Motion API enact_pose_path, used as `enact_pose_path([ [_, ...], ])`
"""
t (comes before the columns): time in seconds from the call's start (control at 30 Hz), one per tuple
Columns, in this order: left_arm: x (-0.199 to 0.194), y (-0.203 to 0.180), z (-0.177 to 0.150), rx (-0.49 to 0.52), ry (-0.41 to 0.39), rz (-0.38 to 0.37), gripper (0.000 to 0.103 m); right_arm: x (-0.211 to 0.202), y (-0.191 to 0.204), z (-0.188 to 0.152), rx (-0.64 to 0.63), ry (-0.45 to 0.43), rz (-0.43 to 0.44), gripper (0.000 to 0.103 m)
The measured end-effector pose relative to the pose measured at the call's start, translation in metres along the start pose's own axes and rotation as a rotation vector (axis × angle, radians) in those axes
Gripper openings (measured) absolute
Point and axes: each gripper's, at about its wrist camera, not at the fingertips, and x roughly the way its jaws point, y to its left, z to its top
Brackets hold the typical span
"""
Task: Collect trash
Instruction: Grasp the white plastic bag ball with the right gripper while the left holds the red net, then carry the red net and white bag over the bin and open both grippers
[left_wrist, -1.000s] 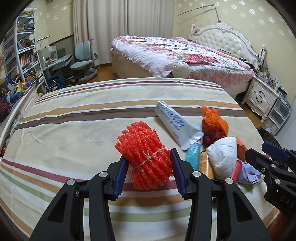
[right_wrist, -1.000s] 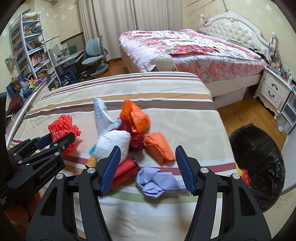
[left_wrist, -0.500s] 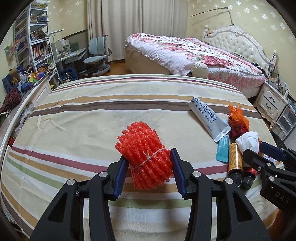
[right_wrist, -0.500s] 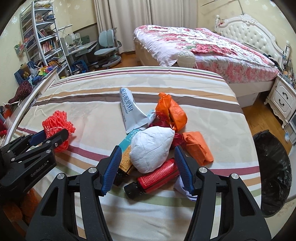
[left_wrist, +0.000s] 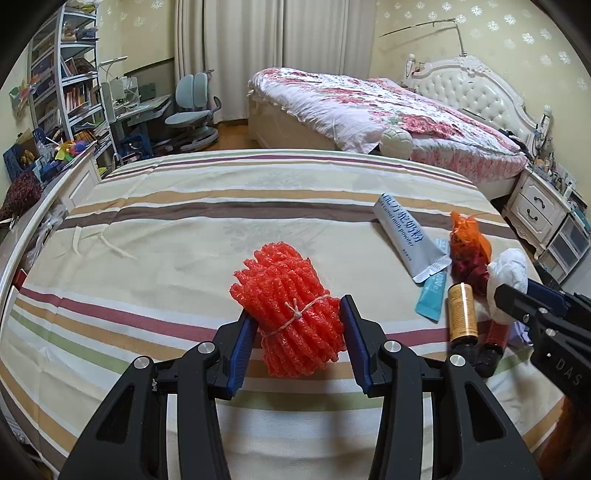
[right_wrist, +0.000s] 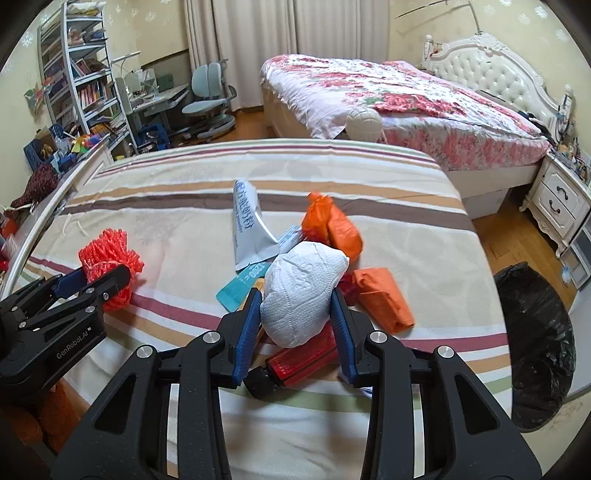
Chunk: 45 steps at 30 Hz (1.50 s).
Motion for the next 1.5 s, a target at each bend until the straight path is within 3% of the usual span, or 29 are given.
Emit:
enact_pose_path([
  [0.43,-0.019,-0.051,0.007,0.084,-0.045,-0.098,0.045,-0.032,-0.08,0.0,0.12,-0.063,-0.126,0.037],
  [0.97,-0.029,-0.187,0.012,0.289,-0.095,-0.288,0.045,-0.057,-0.199,-0.034,0.275,-0.084,-0.322,0.037],
  [1.27,-0.018,-0.259,0.005,0.372,-0.086,-0.344,0.045,-0.06,-0.245,-0.049,0.337,-0.073,-0.356,0.037],
  [1.5,-0.005,-0.293,0.003,0.407,-0.072,-0.357,0.045,-0.059,-0.266,-0.057,0.37,-0.069,-0.355,0.038],
])
